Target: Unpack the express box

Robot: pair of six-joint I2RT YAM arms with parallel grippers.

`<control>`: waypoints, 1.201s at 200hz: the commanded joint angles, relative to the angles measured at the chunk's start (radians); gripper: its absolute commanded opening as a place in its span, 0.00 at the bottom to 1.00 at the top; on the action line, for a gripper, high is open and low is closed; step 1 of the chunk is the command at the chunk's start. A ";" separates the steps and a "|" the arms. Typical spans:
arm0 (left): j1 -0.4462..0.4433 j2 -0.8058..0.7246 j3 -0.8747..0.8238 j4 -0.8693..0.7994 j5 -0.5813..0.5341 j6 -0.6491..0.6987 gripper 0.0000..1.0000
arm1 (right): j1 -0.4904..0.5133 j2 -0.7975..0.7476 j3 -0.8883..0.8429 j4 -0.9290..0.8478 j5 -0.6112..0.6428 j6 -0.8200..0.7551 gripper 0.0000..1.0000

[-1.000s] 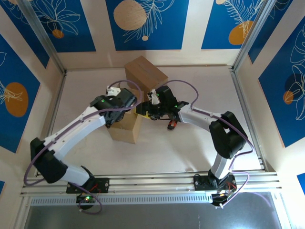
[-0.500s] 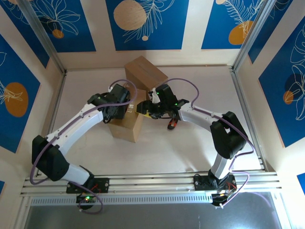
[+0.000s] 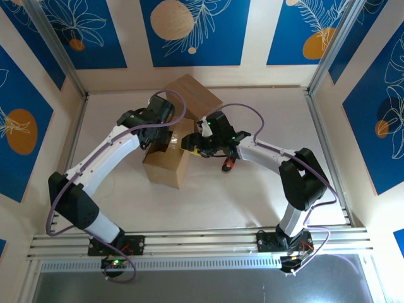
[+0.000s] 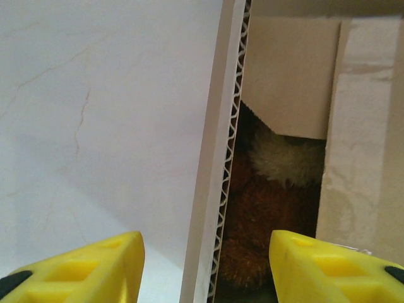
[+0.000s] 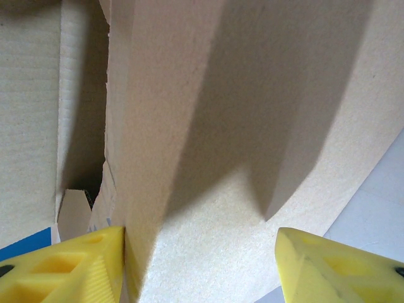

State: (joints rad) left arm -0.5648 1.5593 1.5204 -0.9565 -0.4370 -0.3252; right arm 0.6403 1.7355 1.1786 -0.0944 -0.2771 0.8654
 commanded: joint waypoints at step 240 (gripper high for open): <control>0.009 -0.181 -0.097 -0.025 0.248 -0.202 0.00 | 0.266 0.039 0.763 -1.093 0.696 -0.145 0.99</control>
State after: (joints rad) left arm -0.5484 1.4017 1.4322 -1.0256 -0.2276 -0.4808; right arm 0.8978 1.7138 1.8465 -1.0794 0.3733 0.7147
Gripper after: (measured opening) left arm 0.063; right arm 0.991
